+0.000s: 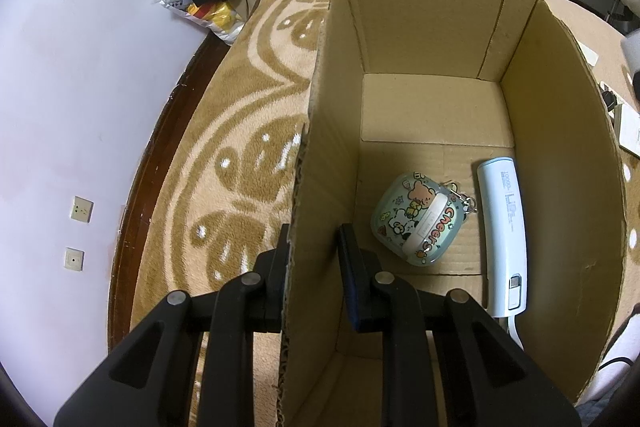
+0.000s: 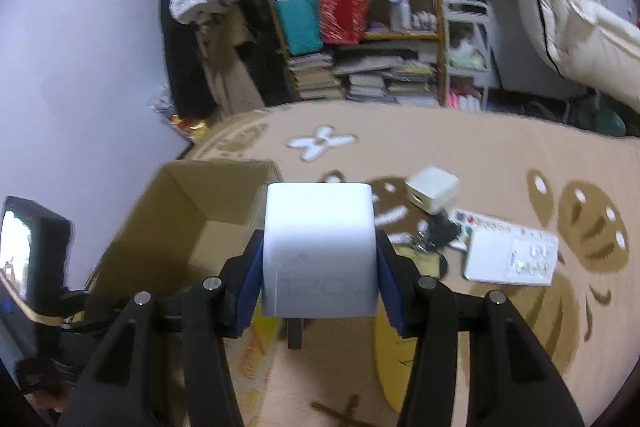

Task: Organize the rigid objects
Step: 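Carry the white charger into the box and release it on the power bank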

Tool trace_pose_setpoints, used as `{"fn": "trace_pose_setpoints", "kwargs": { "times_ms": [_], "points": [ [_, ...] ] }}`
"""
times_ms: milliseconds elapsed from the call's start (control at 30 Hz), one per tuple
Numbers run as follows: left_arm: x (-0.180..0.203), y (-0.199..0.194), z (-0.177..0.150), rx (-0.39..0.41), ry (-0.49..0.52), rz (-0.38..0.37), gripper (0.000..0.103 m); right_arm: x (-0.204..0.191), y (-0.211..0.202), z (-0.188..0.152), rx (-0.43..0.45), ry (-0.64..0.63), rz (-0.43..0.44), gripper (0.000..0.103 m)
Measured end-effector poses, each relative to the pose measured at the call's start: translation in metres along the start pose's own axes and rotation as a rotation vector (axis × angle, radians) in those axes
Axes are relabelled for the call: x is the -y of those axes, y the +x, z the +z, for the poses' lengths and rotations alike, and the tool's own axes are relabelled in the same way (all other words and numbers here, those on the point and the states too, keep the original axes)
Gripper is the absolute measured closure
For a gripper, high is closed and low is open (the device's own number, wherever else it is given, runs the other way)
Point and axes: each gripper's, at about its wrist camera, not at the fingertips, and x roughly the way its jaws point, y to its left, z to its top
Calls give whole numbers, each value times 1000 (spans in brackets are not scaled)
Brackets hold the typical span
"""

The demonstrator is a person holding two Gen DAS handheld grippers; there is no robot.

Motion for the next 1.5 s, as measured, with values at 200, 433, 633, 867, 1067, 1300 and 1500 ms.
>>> {"fn": "trace_pose_setpoints", "kwargs": {
  "times_ms": [200, 433, 633, 867, 1067, 1300, 1500],
  "points": [
    [0, 0, 0, -2, -4, -4, 83, -28, -14, 4, 47, -80, 58, 48],
    [-1, 0, 1, -4, -6, -5, 83, -54, -7, -2, 28, -157, 91, 48],
    [-1, -1, 1, -7, -13, -12, 83, -72, 1, -13, -4, -212, 109, 48],
    [-1, -2, 1, -7, -11, -12, 83, -80, 6, -21, -17, -235, 119, 48],
    [1, -2, 1, -6, -3, -5, 83, -74, 9, -23, -31, -197, 146, 48],
    [0, -2, 1, -7, -4, -5, 83, -73, 7, -22, -20, -195, 139, 48],
    [1, -2, 3, -9, -1, -3, 83, -67, -4, -15, 17, -182, 131, 47]
  ]
}}
